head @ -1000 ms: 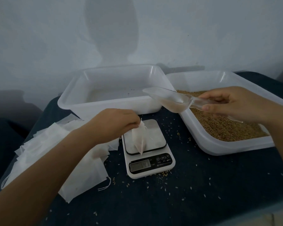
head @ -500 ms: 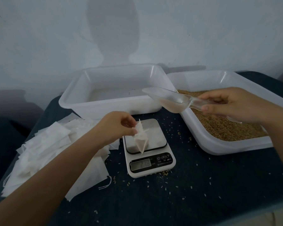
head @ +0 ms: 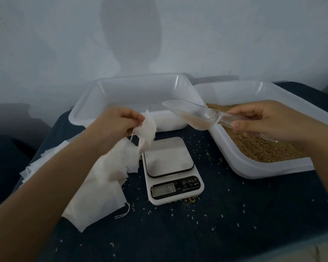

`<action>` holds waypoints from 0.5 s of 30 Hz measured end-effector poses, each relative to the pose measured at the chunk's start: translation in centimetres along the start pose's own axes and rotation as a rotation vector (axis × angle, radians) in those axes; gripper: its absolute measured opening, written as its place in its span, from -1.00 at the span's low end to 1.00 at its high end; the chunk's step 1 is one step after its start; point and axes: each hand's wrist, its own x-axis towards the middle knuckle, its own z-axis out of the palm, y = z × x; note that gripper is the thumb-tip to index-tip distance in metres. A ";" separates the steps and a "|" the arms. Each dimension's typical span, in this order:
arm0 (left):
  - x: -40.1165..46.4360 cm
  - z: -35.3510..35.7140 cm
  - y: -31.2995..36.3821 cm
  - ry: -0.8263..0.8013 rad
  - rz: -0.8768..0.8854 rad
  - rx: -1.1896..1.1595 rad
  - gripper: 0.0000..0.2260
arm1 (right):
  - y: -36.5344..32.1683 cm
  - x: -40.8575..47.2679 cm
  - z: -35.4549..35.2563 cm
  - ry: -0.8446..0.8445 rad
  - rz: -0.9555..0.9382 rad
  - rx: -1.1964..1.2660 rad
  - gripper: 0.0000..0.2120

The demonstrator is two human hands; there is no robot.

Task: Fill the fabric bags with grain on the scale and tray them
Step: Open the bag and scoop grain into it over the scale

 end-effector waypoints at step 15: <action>-0.6 4.6 -2.1 -0.088 0.343 0.772 -0.87 | -0.5 -1.4 -1.0 -0.143 -0.057 -0.150 -0.62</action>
